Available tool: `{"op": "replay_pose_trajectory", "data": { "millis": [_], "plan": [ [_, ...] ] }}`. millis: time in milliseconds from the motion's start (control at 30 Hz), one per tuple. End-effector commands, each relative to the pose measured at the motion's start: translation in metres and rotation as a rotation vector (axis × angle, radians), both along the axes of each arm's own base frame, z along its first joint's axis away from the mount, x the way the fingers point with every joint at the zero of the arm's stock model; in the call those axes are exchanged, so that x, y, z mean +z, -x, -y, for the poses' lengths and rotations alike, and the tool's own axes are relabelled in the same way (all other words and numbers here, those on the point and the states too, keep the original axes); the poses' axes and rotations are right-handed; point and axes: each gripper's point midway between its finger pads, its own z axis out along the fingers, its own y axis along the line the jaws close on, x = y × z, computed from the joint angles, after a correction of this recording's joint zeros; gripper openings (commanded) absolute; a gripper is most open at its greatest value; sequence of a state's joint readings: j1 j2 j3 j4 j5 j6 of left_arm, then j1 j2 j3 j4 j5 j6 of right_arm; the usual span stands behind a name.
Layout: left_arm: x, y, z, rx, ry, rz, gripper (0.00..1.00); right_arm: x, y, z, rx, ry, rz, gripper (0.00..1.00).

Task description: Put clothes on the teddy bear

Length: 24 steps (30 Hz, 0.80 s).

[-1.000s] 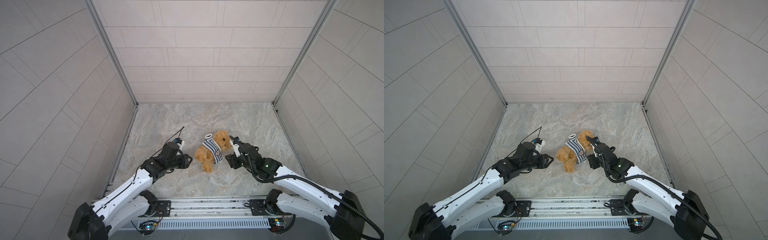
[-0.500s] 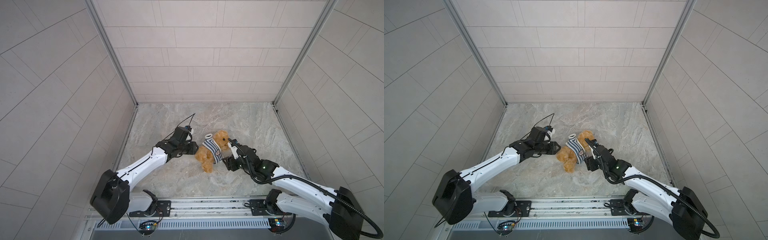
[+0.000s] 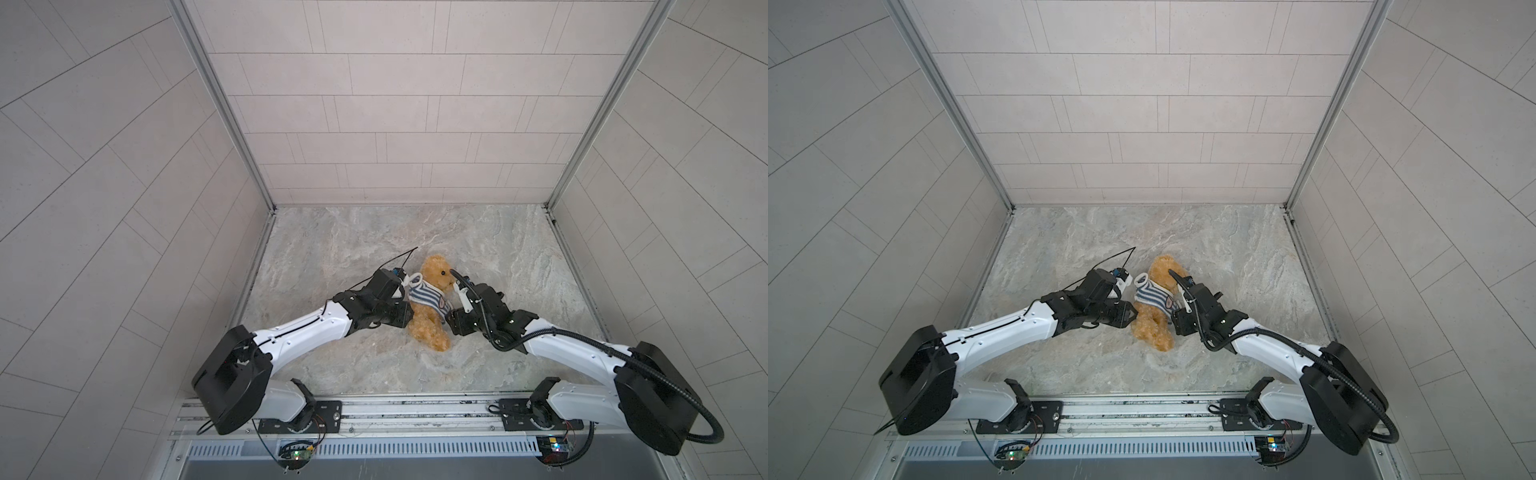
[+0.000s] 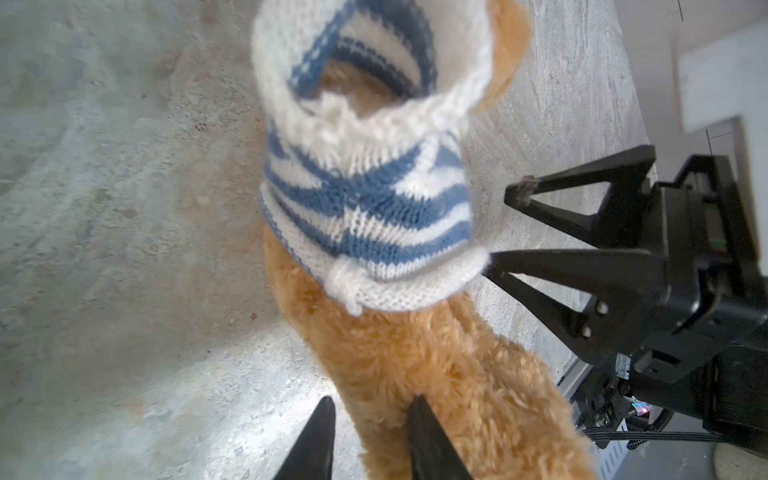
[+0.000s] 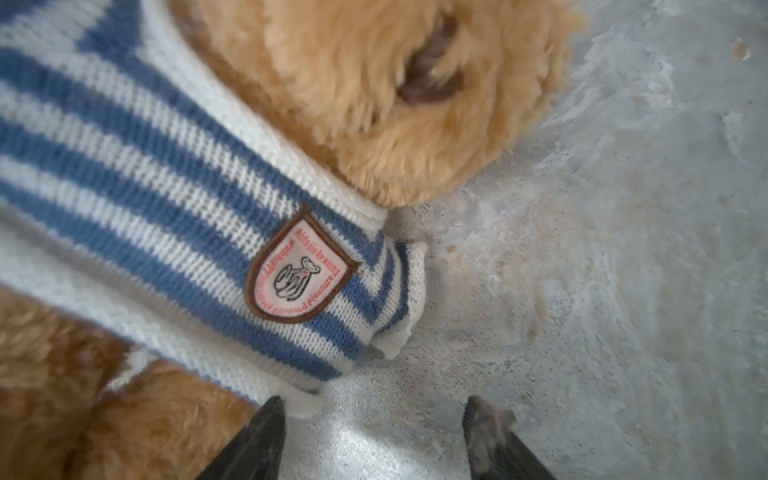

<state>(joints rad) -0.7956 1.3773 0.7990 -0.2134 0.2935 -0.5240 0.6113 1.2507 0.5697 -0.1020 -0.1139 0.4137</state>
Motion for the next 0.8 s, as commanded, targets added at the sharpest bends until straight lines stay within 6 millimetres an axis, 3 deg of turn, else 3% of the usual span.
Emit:
{"op": "replay_pose_trajectory", "data": {
  "millis": [0,200,333,467,767],
  "plan": [
    [-0.003,0.007,0.013,0.012,0.034,0.005,0.34,0.036,-0.017,-0.019,0.041,-0.06,0.055,0.7],
    [0.0,0.023,0.035,0.009,0.142,-0.001,0.34,0.068,-0.007,-0.017,0.056,-0.075,0.09,0.7],
    [-0.004,0.029,0.031,0.02,0.158,-0.005,0.34,0.08,0.002,-0.021,0.063,-0.128,0.158,0.7],
    [-0.005,0.03,0.025,0.026,0.148,0.01,0.34,0.083,0.004,-0.03,0.068,-0.173,0.163,0.7],
    [-0.011,0.026,0.034,0.059,0.227,-0.006,0.33,0.077,-0.005,-0.062,0.067,-0.262,0.168,0.7]
  ]
}}
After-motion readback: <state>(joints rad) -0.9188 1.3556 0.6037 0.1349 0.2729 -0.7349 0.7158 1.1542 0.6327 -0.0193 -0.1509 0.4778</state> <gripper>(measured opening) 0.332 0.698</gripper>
